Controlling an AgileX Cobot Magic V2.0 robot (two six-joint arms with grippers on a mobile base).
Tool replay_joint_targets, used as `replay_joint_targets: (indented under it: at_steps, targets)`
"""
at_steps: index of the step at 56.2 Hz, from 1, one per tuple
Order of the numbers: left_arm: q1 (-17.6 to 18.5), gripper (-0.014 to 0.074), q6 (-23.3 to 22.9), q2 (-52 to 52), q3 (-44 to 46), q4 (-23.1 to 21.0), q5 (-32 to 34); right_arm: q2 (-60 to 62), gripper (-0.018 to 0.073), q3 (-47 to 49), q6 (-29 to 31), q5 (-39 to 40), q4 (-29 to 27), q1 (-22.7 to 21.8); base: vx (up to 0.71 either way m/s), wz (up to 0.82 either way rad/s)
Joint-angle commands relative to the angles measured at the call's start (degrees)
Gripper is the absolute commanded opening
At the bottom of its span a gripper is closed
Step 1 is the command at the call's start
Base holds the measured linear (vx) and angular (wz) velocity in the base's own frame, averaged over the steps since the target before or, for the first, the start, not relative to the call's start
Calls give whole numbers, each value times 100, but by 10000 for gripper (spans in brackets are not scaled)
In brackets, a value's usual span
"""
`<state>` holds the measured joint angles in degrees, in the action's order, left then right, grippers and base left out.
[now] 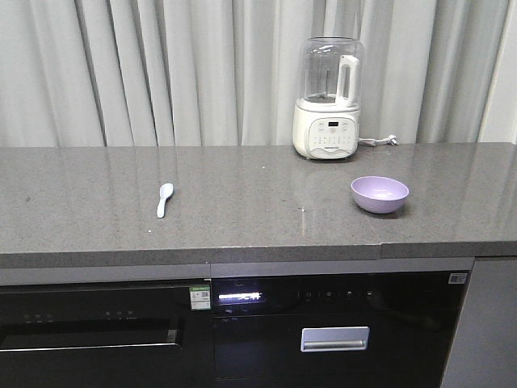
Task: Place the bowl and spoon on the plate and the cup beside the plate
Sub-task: 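Drive the base toward the white spoon and lavender bowl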
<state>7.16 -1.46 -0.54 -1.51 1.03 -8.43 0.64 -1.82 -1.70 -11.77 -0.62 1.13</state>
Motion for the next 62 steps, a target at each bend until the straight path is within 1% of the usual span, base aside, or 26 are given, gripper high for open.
replay_joint_targets:
  at_steps: [1,46,62]
  targets:
    - [-8,-3,-14,-99,142,-15,453,28,-6,-16,8,437,62,-33,0,0]
    - [-8,0,-14,-99,142,-15,455,28,-6,-16,8,437,62,-33,0,0]
    - [-8,0,-14,-99,142,-15,455,28,-6,-16,8,437,62,-33,2,-10]
